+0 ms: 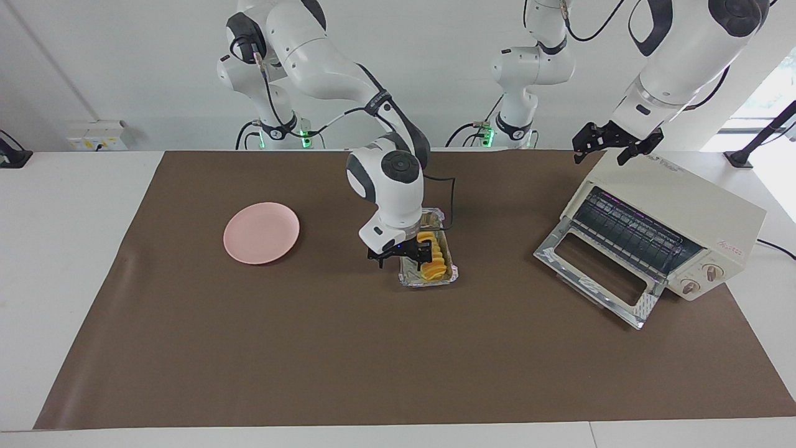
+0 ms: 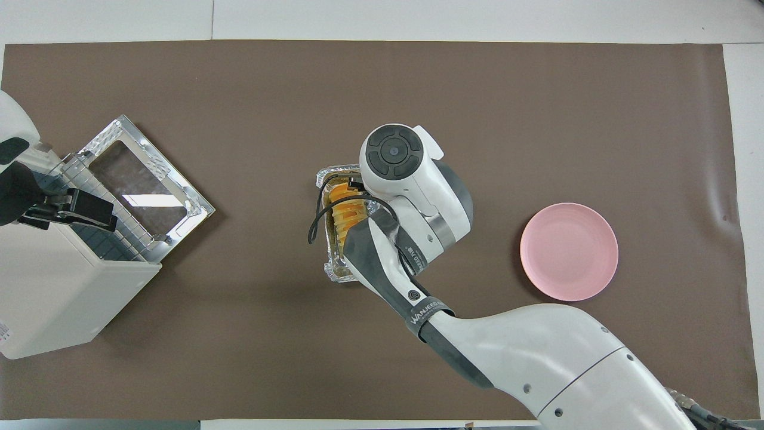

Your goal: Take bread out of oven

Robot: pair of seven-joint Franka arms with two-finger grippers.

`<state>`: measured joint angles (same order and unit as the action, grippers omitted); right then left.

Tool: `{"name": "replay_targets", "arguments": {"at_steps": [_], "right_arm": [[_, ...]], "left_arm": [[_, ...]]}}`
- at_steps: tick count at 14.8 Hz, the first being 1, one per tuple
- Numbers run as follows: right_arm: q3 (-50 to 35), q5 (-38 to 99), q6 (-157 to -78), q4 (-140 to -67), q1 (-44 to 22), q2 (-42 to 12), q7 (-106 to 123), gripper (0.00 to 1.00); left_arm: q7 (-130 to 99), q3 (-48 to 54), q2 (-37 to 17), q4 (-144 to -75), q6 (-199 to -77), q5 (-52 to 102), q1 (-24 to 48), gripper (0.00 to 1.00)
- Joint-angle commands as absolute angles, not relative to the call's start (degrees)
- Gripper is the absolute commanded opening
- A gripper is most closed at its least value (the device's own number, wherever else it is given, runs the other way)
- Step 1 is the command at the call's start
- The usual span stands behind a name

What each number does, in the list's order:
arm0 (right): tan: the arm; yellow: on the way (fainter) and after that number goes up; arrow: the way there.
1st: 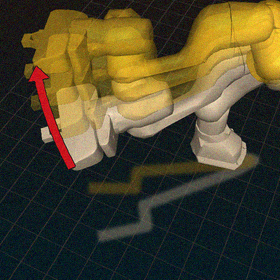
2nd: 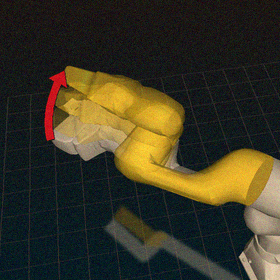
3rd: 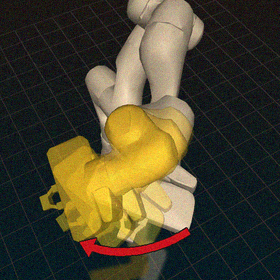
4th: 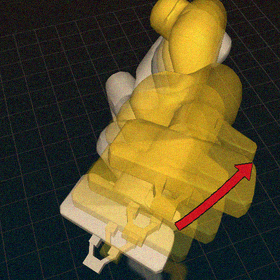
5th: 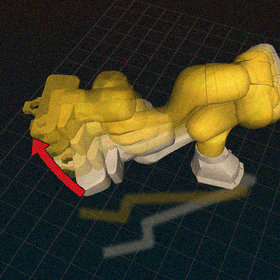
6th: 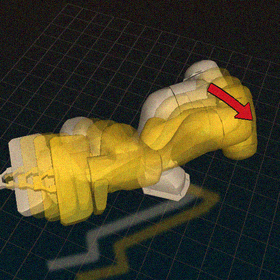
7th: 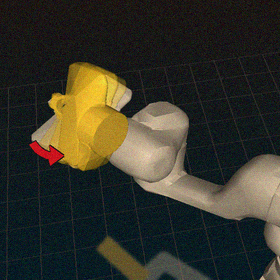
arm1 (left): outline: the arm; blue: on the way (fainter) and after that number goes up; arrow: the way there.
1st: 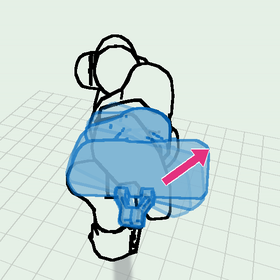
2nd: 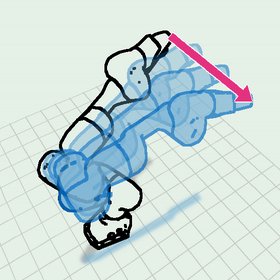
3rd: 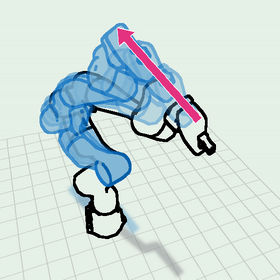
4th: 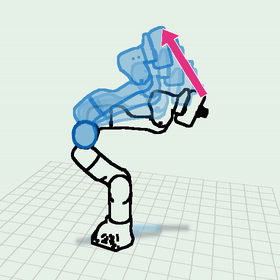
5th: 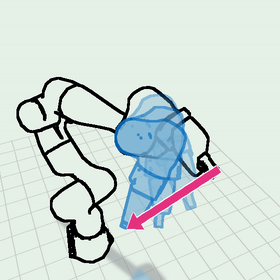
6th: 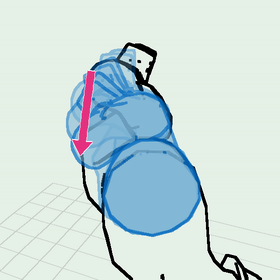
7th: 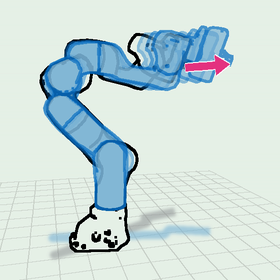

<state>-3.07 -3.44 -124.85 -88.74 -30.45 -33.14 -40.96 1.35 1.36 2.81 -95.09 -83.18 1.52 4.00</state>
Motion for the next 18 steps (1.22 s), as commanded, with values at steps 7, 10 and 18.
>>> {"name": "replay_targets", "arguments": {"at_steps": [7, 10, 18], "right_arm": [[-3.3, -4.5, -131.1, -94.3, -30.7, -32.2, -37.5, 0.0], [-3.3, -4.5, -131.1, -94.3, -30.8, -32.2, -37.4, 0.0], [-3.4, -3.6, -118.9, -83.7, -27.5, -33.0, -36.4, 0.0]], "left_arm": [[1.7, 1.3, 3.3, -94.9, -82.6, 0.7, 3.9, 1.0], [1.7, 1.3, 3.3, -94.9, -82.6, 0.7, 3.9, 1.0], [1.7, 1.3, 3.3, -94.9, -82.6, 0.7, 3.9, 1.0]]}}
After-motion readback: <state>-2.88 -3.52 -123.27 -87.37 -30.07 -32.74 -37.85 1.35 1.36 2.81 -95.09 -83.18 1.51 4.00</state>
